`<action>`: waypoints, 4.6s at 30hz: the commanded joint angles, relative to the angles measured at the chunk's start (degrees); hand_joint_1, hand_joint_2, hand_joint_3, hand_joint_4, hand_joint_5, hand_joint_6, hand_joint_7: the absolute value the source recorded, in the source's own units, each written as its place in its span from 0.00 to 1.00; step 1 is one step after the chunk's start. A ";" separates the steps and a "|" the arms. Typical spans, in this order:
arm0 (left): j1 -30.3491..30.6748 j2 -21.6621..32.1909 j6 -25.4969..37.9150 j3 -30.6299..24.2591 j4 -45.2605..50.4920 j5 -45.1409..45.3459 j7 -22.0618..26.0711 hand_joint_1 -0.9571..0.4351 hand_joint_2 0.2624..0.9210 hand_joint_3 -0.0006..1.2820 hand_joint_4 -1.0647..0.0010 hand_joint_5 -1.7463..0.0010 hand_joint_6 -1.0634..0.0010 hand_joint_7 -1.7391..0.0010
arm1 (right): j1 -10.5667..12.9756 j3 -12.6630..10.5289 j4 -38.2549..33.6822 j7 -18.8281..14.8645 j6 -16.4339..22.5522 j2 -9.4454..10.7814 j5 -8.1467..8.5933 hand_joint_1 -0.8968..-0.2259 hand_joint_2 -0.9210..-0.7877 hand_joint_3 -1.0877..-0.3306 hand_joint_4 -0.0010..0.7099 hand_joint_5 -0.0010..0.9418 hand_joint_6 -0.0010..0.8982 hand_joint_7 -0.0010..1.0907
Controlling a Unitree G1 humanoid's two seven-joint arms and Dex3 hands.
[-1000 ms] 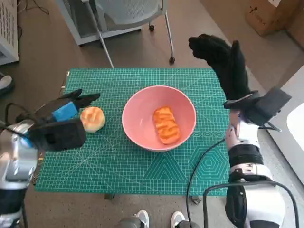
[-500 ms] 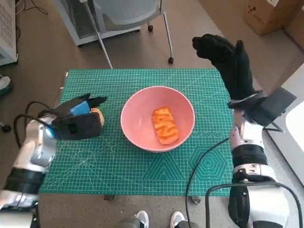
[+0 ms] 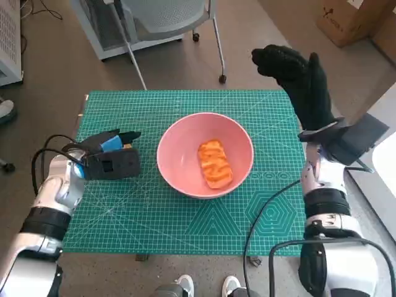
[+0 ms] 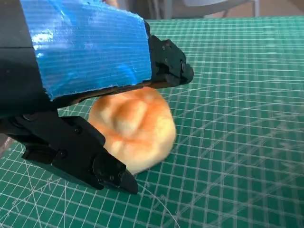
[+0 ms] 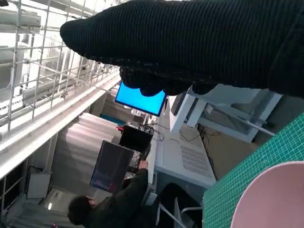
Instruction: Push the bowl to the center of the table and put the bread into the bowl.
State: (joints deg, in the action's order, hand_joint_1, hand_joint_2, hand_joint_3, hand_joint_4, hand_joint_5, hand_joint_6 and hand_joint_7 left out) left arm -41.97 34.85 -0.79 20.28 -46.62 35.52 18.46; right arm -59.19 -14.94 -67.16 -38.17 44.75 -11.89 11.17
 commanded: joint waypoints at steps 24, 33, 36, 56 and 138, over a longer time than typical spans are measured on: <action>0.31 3.72 0.77 -0.51 3.31 0.45 -2.41 0.69 1.00 0.11 0.48 0.30 0.43 0.27 | 1.26 -0.10 -0.56 -0.78 -0.67 0.51 0.29 0.36 0.00 0.62 0.25 0.00 0.37 0.00; 2.92 5.95 4.10 -4.01 13.40 -1.05 -0.27 0.69 1.00 0.11 0.48 0.29 0.43 0.28 | 1.08 0.14 -0.85 -0.37 -0.77 0.58 -0.13 0.35 0.00 0.62 0.26 0.00 0.37 0.00; 4.00 6.67 5.38 -5.63 18.04 -1.64 0.75 0.69 1.00 0.10 0.47 0.29 0.43 0.29 | 1.01 0.14 -0.89 -0.46 -0.85 0.57 -0.11 0.35 0.00 0.62 0.26 0.00 0.37 0.00; 8.26 5.47 3.12 -14.31 47.78 -6.25 0.72 0.69 1.00 0.04 0.33 0.35 0.39 0.34 | 0.87 0.08 -1.13 -0.48 -1.06 0.64 0.03 0.35 0.00 0.62 0.26 0.00 0.37 0.00; 2.92 -13.82 -7.37 -26.72 26.16 -47.20 14.26 0.41 0.83 0.01 0.93 1.00 0.84 0.92 | 2.04 -0.45 1.61 -0.30 0.12 0.41 1.24 0.36 0.00 0.61 0.26 0.00 0.37 0.00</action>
State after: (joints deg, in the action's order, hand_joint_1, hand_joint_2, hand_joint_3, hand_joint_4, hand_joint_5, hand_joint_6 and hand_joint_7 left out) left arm -40.88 23.58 -10.30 -2.76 -21.70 -5.39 32.76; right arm -57.32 -15.53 -65.53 -37.59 45.93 -11.40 11.67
